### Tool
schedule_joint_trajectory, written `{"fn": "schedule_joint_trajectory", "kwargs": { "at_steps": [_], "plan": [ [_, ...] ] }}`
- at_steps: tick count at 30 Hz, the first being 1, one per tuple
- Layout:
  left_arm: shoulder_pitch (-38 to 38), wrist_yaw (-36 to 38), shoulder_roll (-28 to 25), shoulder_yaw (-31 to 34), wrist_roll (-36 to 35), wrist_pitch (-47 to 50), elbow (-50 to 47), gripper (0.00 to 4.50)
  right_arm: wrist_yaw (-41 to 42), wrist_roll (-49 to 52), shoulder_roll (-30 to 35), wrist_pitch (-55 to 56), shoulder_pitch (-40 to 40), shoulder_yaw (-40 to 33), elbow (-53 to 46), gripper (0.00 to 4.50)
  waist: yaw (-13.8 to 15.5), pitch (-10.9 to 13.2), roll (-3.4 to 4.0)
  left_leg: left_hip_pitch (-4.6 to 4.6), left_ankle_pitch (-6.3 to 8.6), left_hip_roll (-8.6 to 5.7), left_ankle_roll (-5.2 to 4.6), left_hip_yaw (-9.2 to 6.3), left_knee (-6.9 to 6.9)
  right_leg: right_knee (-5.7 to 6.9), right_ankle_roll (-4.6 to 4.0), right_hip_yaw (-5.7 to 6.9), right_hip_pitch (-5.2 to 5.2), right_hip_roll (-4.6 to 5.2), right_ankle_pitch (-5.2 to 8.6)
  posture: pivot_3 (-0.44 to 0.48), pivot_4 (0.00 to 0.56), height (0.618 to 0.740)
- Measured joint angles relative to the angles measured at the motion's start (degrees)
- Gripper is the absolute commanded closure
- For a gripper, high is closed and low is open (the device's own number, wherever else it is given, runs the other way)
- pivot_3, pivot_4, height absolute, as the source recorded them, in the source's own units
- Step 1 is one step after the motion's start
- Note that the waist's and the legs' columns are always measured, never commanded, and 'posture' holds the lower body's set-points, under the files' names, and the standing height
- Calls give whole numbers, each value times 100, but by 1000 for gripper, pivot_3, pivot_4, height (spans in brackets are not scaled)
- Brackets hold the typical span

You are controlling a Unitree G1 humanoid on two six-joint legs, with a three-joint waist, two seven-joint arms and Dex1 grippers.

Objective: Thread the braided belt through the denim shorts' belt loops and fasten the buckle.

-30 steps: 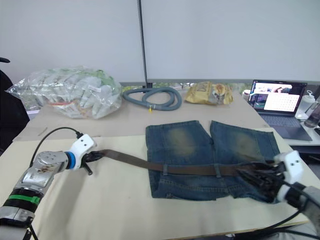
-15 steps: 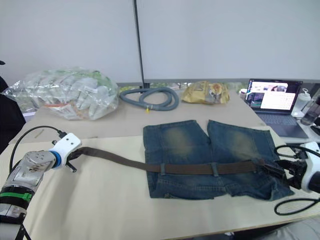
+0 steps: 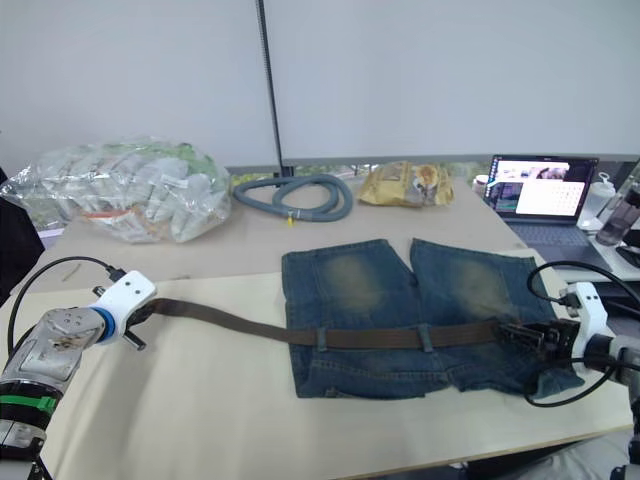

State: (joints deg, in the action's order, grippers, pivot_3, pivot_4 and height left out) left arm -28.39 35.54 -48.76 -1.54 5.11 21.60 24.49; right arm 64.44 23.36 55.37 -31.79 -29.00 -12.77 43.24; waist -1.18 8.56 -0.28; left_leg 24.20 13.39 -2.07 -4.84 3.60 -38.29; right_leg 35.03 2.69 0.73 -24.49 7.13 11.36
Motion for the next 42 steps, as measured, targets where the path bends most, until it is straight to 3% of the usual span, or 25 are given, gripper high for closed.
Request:
{"fn": "schedule_joint_trajectory", "kwargs": {
  "at_steps": [3, 4, 5, 10, 12, 17, 21, 24, 27, 36, 42],
  "plan": [
    [-4, 0, -50, -32, 77, -3, 27, 4500, 47, -132, -78, 145, -118, 73, 153, 1393, -5, -1, 2, 0, 0, -1, 1, 0, 1, 1, 0, 0, -1, 0, 0, 0, 150, 740],
    [-7, 1, -50, -35, 83, -4, 31, 3718, 49, -165, -101, 186, -153, 73, 177, 1635, -5, -1, 2, 0, 0, 0, 2, 0, 1, 1, 0, 0, -1, 0, 0, 0, 150, 740],
    [-8, 1, -50, -47, 136, 0, 74, 3353, 53, -181, -106, 195, -178, 72, 187, 2120, -5, -1, 2, 0, 1, -1, 2, 1, 1, 0, 0, 0, -2, 1, 0, 0, 150, 740],
    [-200, -399, 157, 80, 147, -188, 321, 1676, 59, -197, -105, 226, -154, 34, 181, 3802, 43, 1, -2, 9, 0, -5, 5, 1, 0, 0, 4, 5, -7, 8, -5, 0, 150, 740],
    [-401, -545, 441, 193, 50, -372, 327, 1339, 61, -205, -104, 261, -142, 19, 178, 4265, 78, 3, -5, 12, 0, -12, 7, 1, 0, -1, 10, 12, -6, 18, -9, 0, 150, 740],
    [-866, -455, 1100, 322, -387, -929, 164, 1339, 60, -219, -105, 326, -83, -35, 163, 4266, 105, 7, -13, 14, 0, -21, 6, 2, -2, -4, 18, 17, -2, 24, -15, 0, 150, 740],
    [-1136, 20, 1689, 335, -985, -1098, -235, 1339, 54, -218, -121, 327, -19, -71, 52, 4266, 120, 8, -13, 15, -1, -22, 6, 3, -3, -4, 19, 20, 1, 21, -15, 0, 150, 740],
    [-1047, 1014, 2167, 232, -2018, -271, -1009, 1339, 20, -222, -186, 330, 16, -108, -42, 4266, 99, 8, -14, 14, -5, -20, 0, 4, -8, -3, 19, 21, 9, 13, -15, 0, 150, 740],
    [-936, 1515, 2332, 27, -2532, 443, -1356, 1339, -40, -223, -239, 379, 51, -136, -104, 4266, 74, 8, -14, 8, -18, -15, -24, 4, -15, -3, 19, 21, 17, -2, -15, 0, 150, 740],
    [-970, 2274, 2702, -1079, -2121, 471, -563, 1339, -111, -222, -285, 395, 227, -179, -402, 4266, 87, 9, -15, 12, -21, -6, -60, 4, -49, -3, 18, 19, 25, -14, -15, 0, 150, 740],
    [-971, 2565, 2783, -1305, -2023, 434, -477, 1339, -156, -207, -304, 394, 325, -210, -578, 4266, 82, 9, -15, 12, -19, -2, -58, 4, -48, -2, 18, 15, 22, -7, -15, 0, 150, 740]
  ]
}}
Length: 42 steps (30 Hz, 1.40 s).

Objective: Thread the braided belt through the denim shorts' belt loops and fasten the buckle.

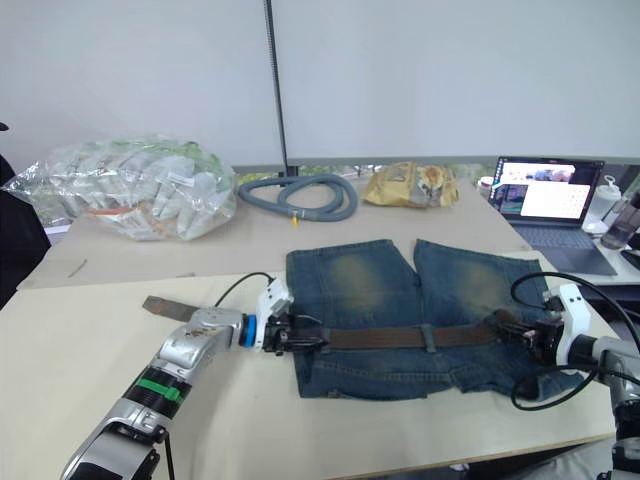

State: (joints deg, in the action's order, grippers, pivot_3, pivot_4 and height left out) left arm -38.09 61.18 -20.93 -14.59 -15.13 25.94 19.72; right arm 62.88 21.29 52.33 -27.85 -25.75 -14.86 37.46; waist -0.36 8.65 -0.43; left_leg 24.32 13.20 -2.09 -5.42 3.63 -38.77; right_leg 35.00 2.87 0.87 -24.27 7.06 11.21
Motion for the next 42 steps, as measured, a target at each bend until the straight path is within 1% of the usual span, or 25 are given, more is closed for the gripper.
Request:
{"fn": "schedule_joint_trajectory", "kwargs": {
  "at_steps": [2, 3, 5, 7, 9, 12, 16, 19, 23, 27, 29, 32, 36, 37, 38, 39, 42],
  "plan": [
    [9, 65, -3, -75, 76, -18, -8, 1339, -20, 1, -9, 0, 17, -14, -24, 4266, 2, 0, 0, 0, 5, -1, 7, 0, 0, 0, 0, -1, 0, 3, 0, 0, 150, 740],
    [27, 92, -11, -116, 121, -59, -32, 1593, -35, 1, -13, 0, 22, -17, -35, 4266, 1, 0, 0, 0, 7, -2, 11, 0, 0, 0, 0, -2, 0, 4, 0, 0, 150, 740],
    [70, 151, -33, -172, 170, -97, -103, 2142, -55, 1, -31, 0, 25, -25, -42, 4266, -2, 0, 0, 0, 21, -2, 35, 0, 0, 0, 0, -2, 0, 4, 0, 0, 150, 740],
    [88, 218, -93, -212, 218, -141, -144, 2868, -63, 1, -61, 1, 24, -46, -44, 4266, -9, 0, 0, 0, 21, -1, 36, 0, 0, 0, 0, -2, 0, 4, 0, 0, 150, 740],
    [93, 291, -165, -215, 230, -196, -185, 3436, -69, 0, -83, 2, 24, -59, -44, 4266, -18, -1, 1, -2, 21, -1, 35, 0, 0, 0, 0, -2, 0, 4, 0, 0, 150, 740],
    [96, 372, -191, -214, 230, -203, -245, 4455, -79, -4, -98, 8, 24, -63, -44, 4266, -20, -1, 1, -2, 21, -1, 35, 0, 0, -1, 0, -2, 1, 5, 0, 0, 150, 740],
    [102, 405, -210, -213, 291, -257, -254, 4500, -92, -10, -132, 18, 31, -67, -82, 4266, -28, -1, 1, -2, 20, -1, 33, 0, 0, 0, 0, -2, 1, 4, 0, 0, 150, 740],
    [84, 357, -203, -188, 354, -459, -73, 4500, -101, -16, -217, 21, 92, -60, -278, 4266, -41, -1, 1, -4, 19, 2, 32, 0, 0, 0, 0, -3, 1, 1, 0, 0, 150, 740],
    [-121, 78, -208, 9, 485, -861, 512, 4500, -91, -29, -608, 30, 58, 161, -717, 4266, -82, -1, 0, -10, 17, 6, 33, 0, -3, 3, -9, -8, 2, -8, -7, 0, 150, 740],
    [-353, -207, -351, 285, 647, -1341, 1132, 4500, -30, -275, -928, 302, -429, 599, -640, 4266, -114, -1, 0, -11, 1, 6, 12, 0, -3, 6, -10, -8, -2, -13, -8, 0, 150, 740],
    [-460, -323, -428, 452, 711, -1600, 1440, 4500, -2, -491, -1151, 557, -800, 854, -418, 4266, -128, 0, 0, -9, 1, 6, 14, 0, -2, 6, -10, -5, -6, -14, -8, 0, 150, 740],
    [-644, -541, -620, 676, 803, -1888, 1931, 4500, -45, -861, -1583, 1098, -1519, 1222, 259, 4266, -182, 1, -3, -4, -2, 4, 18, 0, -1, 9, -11, 0, -14, -17, -9, 0, 150, 740],
    [-800, -735, -927, 919, 901, -2231, 2373, 4500, -133, -1187, -2013, 1845, -2308, 1442, 1204, 4266, -187, 2, -4, 7, -5, -1, 28, 0, 7, 13, -11, 4, -33, -12, -9, 0, 150, 740],
    [-805, -759, -965, 969, 904, -2273, 2403, 4500, -151, -1257, -2053, 2045, -2434, 1457, 1399, 4266, -170, 3, -4, 10, -6, -5, 38, 0, 7, 13, -10, 5, -35, -9, -10, 0, 150, 740],
    [-803, -753, -997, 1010, 898, -2316, 2403, 4500, -149, -1338, -2067, 2231, -2516, 1490, 1519, 4266, -149, 3, -5, 15, -7, -8, 71, 0, 6, 13, -9, 6, -39, -7, -11, 0, 150, 740],
    [-772, -652, -1044, 1058, 839, -2308, 2336, 4500, -106, -1445, -2066, 2473, -2587, 1570, 1635, 4266, -137, 3, -5, 24, -4, -11, 82, 0, 4, 13, -5, 6, -45, -6, -12, 0, 150, 740],
    [-407, -49, -1259, 1189, 545, -1990, 1664, 4500, 78, -1770, -1944, 3164, -2694, 1733, 1998, 4266, -120, 3, -5, 40, -4, -26, 76, 3, 2, 16, 7, 11, -56, -6, -20, 0, 150, 740]
  ]
}}
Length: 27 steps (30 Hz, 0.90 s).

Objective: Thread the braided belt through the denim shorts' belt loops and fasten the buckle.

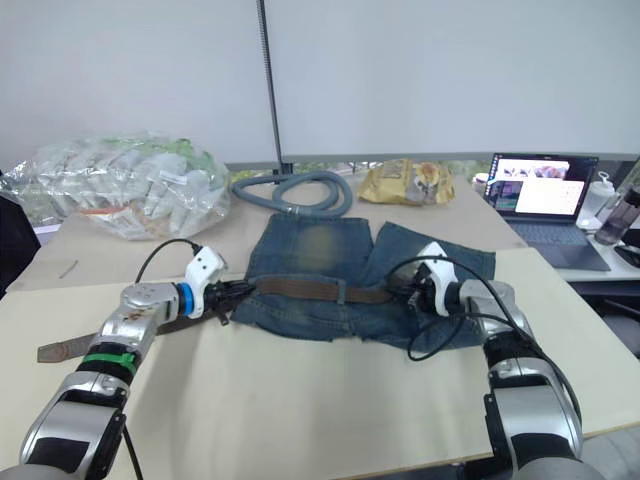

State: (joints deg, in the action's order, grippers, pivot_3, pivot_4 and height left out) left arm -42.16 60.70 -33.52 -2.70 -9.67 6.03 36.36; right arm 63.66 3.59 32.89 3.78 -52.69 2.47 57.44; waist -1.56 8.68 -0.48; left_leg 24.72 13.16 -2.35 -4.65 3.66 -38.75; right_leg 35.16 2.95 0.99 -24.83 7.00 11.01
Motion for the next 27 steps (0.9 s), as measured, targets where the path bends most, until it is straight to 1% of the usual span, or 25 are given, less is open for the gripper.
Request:
{"fn": "schedule_joint_trajectory", "kwargs": {
  "at_steps": [4, 9, 11, 13, 19, 22, 24, 25, 27],
  "plan": [
    [606, 612, -372, -12, -221, 608, -880, 4500, 81, -76, 174, 195, -110, -14, 322, 4266, -11, 0, 1, 0, 3, -3, -5, 6, 0, -5, 5, 5, 1, 4, -3, 0, 150, 740],
    [1427, 1114, -876, 8, -644, 1552, -2103, 4500, 168, -225, 64, 368, -284, -1, 609, 4266, -56, 1, 2, -4, 1, 9, 7, 6, -1, -4, 2, -4, 0, 6, -1, 0, 150, 740],
    [1507, 1144, -900, 22, -667, 1674, -2249, 4500, 164, -248, 26, 415, -303, 5, 637, 4266, -52, 1, 2, -4, 2, 14, 7, 4, 0, -2, -1, -2, -1, 3, 0, 0, 150, 740],
    [1830, 1120, -1071, 168, -846, 1963, -2636, 4500, 107, -343, -206, 468, -476, 42, 799, 4266, -120, 1, 2, -8, -1, 20, 11, 10, 2, 1, -5, -8, -9, -5, -1, 0, 150, 740],
    [2416, 1040, -1375, 507, -1103, 2349, -3227, 4500, -121, -510, -869, 765, -789, 118, 1047, 4266, -257, 1, 2, -8, -14, 33, 22, 14, 17, 8, -18, -11, -20, -26, 2, 0, 150, 740],
    [2485, 903, -1384, 626, -1110, 2375, -3270, 4500, -328, -504, -1119, 1168, -807, 82, 1079, 4266, -229, 3, 4, -8, -17, 33, 37, 13, 20, 8, -20, -10, -24, -34, 3, 0, 150, 740],
    [2446, 792, -1327, 644, -1099, 2273, -3239, 4500, -349, -469, -1148, 1339, -807, 29, 1079, 4266, -197, 3, 5, -8, -15, 30, 42, 13, 20, 9, -20, -8, -23, -34, 2, 0, 150, 740],
    [2252, 581, -1070, 697, -1068, 2086, -3072, 4500, -298, -415, -1097, 1477, -802, -88, 1079, 4266, -131, 7, 11, -8, -13, 22, 48, 13, 20, 10, -19, -3, -21, -36, 2, 0, 150, 740],
    [1936, 229, -726, 755, -1032, 1705, -2844, 4500, -229, -320, -1032, 1776, -797, -164, 1035, 4266, -55, 10, 5, -6, -14, 21, 50, 12, 12, 8, -18, 4, -18, -35, -3, 0, 150, 740]
  ]
}}
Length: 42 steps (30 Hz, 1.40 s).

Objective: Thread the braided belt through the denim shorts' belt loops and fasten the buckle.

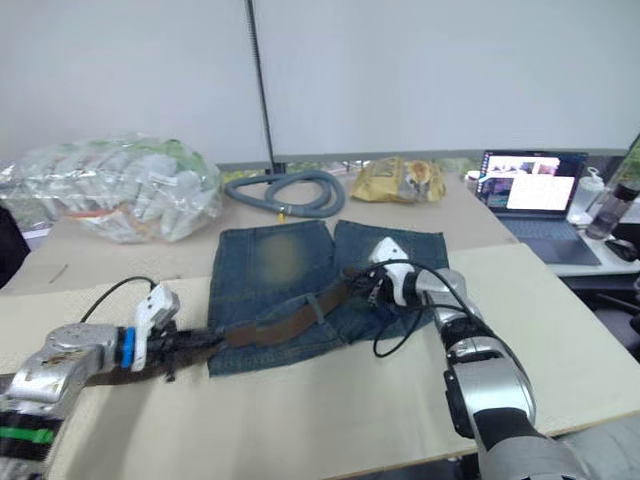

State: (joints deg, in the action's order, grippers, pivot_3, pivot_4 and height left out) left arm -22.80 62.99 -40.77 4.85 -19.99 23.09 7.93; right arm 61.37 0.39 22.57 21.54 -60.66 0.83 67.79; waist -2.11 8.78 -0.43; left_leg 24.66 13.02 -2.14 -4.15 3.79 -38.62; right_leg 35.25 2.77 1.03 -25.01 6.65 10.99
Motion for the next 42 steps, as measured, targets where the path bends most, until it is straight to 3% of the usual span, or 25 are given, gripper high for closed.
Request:
{"fn": "schedule_joint_trajectory", "kwargs": {
  "at_steps": [7, 13, 18, 23, 26, 31, 37, 42],
  "plan": [
    [-1070, -796, 558, 171, 403, -1844, 1172, 4500, -66, 89, 817, 1439, 268, -312, -221, 4266, 60, 2, -2, 1, -3, -3, -9, 6, -2, -3, 3, -2, 0, -4, -4, 0, 150, 740],
    [-1456, -609, 673, 113, 641, -3410, 1805, 4500, -288, 177, 1431, 2927, 492, -599, -346, 4266, 29, 2, -3, -1, -21, 5, -44, 18, 6, -9, 3, -11, 0, -9, -4, 0, 150, 740],
    [-766, 136, 492, -12, 603, -4077, 1498, 4500, 252, 855, 1823, 4523, 1553, -457, -1282, 4266, 14, 2, -3, -6, -9, 13, -66, 21, 9, -14, 4, -16, 10, 11, -4, 0, 150, 740],
    [-256, 714, 128, -167, 866, -5706, 1710, 4500, 181, 1400, 2382, 6281, 3056, 536, -2497, 4266, 11, 3, -4, -23, 20, 4, -100, 28, 9, -17, 3, -8, 15, 65, -4, 0, 150, 740],
    [-105, 823, 37, -243, 915, -6724, 1750, 4500, -120, 1396, 2675, 6809, 3517, 794, -2760, 4266, 29, 3, -4, -90, 42, 5, -80, 30, 21, -28, 0, -6, 77, 77, -2, 0, 150, 740],
    [495, 1165, -337, -526, 857, -7988, 1783, 4500, -449, 1338, 3109, 6956, 4503, 958, -3149, 4266, 71, 3, -4, -118, 45, 7, -82, 48, 50, -30, -11, -10, 79, 88, 5, 0, 150, 740],
    [700, 1409, -683, -949, 780, -8479, 1982, 2388, -765, 1255, 3524, 6963, 4806, 1413, -3176, 4266, 115, 3, -4, -149, 45, 14, -84, 65, 52, -29, -31, -10, 85, 90, 17, 0, 150, 740],
    [525, 1227, -600, -1265, 1194, -8671, 2394, 736, -665, 565, 3531, 6934, 4304, 1976, -2251, 4266, 152, 1, -10, -154, 40, 12, -100, 77, 50, -32, -31, -8, 90, 96, 17, 0, 150, 740]
  ]
}}
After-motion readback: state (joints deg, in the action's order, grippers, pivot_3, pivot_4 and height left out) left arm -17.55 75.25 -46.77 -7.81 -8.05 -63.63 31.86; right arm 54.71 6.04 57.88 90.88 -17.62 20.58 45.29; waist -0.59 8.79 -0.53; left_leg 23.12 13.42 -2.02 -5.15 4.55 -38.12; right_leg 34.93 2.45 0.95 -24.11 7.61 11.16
